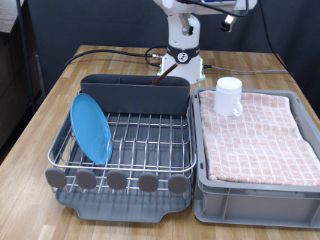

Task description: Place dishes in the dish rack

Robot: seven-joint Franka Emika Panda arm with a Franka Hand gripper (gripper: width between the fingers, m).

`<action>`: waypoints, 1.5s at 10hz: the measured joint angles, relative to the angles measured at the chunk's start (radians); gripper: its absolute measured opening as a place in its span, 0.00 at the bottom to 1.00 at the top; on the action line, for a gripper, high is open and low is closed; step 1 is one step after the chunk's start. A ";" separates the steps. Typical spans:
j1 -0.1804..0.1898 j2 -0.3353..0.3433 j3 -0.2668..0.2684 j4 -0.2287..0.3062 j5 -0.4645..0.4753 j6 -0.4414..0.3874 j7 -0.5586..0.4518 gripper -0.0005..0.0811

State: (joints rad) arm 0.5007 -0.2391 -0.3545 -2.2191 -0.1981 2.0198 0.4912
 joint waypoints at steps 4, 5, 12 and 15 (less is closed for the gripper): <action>0.018 -0.021 0.096 -0.042 0.018 -0.001 0.125 0.99; 0.019 -0.022 0.116 -0.047 0.021 -0.001 0.144 0.99; 0.020 -0.020 0.186 -0.066 0.042 -0.085 0.228 0.99; 0.020 0.018 0.208 -0.078 0.041 -0.129 0.228 0.99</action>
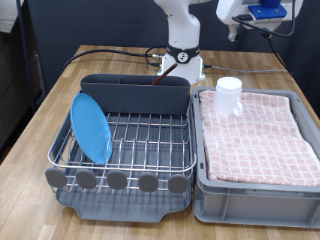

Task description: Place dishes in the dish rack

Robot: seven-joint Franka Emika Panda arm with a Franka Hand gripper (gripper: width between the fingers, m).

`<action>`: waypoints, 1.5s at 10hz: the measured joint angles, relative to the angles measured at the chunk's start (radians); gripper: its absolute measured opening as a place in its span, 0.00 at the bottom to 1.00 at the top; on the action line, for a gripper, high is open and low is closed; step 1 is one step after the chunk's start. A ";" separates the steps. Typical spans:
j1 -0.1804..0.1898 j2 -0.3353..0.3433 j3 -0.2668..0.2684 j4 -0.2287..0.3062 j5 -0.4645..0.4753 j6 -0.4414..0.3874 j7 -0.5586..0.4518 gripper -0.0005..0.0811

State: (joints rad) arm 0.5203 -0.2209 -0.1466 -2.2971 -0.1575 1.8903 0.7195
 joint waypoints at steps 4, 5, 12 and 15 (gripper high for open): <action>0.000 0.108 0.007 -0.002 0.001 0.027 -0.020 0.99; 0.000 0.134 0.007 -0.002 0.004 0.055 -0.023 0.99; -0.001 0.253 0.001 -0.042 0.045 0.225 -0.029 0.99; -0.005 0.284 -0.008 -0.056 0.046 0.256 -0.034 0.99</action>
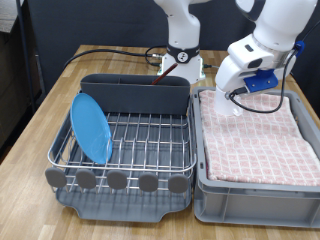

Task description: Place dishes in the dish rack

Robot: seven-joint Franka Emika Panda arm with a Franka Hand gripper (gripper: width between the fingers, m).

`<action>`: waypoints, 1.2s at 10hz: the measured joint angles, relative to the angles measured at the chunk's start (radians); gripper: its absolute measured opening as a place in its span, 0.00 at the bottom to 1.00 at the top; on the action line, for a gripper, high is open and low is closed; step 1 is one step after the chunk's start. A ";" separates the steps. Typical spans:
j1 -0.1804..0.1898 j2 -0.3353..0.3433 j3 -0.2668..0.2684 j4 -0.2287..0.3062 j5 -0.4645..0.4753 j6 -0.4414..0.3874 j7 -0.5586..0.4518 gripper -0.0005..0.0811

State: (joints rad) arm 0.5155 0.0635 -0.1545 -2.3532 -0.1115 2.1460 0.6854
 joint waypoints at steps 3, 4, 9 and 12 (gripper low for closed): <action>-0.004 0.018 -0.012 -0.018 0.003 0.031 -0.022 0.99; -0.004 0.022 -0.017 -0.022 0.009 0.037 -0.034 0.99; -0.004 0.033 -0.027 -0.044 0.036 0.085 -0.058 0.88; -0.004 0.033 -0.030 -0.051 0.052 0.093 -0.067 0.66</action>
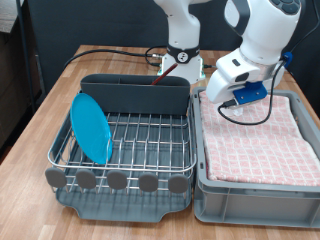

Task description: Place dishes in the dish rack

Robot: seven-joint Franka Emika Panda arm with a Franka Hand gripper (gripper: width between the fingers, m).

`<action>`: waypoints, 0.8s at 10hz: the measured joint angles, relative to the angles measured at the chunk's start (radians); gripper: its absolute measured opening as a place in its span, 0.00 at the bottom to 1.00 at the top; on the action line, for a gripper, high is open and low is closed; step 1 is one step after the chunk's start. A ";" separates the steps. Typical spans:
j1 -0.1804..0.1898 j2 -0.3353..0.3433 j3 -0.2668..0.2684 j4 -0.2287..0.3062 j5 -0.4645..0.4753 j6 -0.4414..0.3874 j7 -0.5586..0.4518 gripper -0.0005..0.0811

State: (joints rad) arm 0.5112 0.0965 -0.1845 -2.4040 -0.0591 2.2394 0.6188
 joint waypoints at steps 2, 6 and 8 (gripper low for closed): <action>0.000 0.000 0.000 -0.006 0.010 0.007 -0.007 0.22; 0.000 0.000 0.001 -0.014 0.022 0.018 -0.009 0.09; 0.001 0.000 0.001 -0.015 0.022 0.018 -0.009 0.09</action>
State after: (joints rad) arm 0.5118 0.0963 -0.1831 -2.4185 -0.0369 2.2578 0.6096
